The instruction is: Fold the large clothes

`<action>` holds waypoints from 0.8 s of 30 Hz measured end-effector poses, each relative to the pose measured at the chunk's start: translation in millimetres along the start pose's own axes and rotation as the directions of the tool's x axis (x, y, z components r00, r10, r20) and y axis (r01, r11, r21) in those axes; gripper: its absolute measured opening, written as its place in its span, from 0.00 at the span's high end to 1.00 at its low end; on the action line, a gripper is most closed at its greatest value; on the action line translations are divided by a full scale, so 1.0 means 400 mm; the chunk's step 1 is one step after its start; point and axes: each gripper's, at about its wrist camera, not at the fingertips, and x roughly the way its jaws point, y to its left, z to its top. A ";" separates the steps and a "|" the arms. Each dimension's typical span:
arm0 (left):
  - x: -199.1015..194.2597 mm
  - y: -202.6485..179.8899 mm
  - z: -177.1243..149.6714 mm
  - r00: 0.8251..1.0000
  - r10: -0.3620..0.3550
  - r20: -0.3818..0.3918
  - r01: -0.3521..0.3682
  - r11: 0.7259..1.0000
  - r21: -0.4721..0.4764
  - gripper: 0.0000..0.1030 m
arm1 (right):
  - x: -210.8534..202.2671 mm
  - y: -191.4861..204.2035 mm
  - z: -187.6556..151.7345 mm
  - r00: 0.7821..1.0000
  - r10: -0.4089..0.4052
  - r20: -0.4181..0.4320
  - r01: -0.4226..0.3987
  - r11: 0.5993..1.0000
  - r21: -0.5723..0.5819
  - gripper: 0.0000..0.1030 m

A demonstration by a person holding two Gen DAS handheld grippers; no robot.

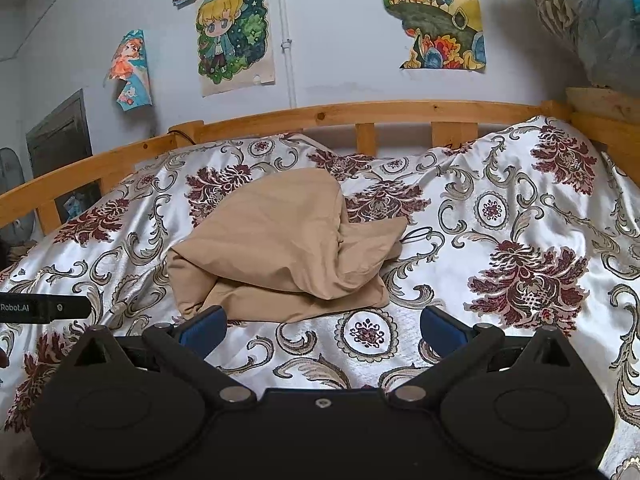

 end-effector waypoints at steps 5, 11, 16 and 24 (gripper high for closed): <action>0.000 -0.001 -0.002 1.000 0.005 -0.001 -0.005 1.000 -0.002 0.01 | 0.003 -0.005 -0.001 1.000 -0.008 -0.004 0.008 1.000 0.009 0.01; -0.005 -0.004 -0.005 1.000 0.006 0.000 -0.006 1.000 0.008 0.01 | 0.005 -0.007 -0.002 1.000 -0.008 -0.007 0.008 1.000 0.010 0.01; -0.006 -0.006 -0.005 1.000 0.007 0.001 -0.007 1.000 0.009 0.01 | 0.006 -0.007 -0.004 1.000 -0.008 -0.008 0.008 1.000 0.009 0.01; -0.007 -0.005 -0.007 1.000 0.004 -0.006 -0.004 1.000 0.006 0.01 | 0.009 -0.006 -0.009 1.000 -0.007 -0.016 0.007 1.000 0.010 0.01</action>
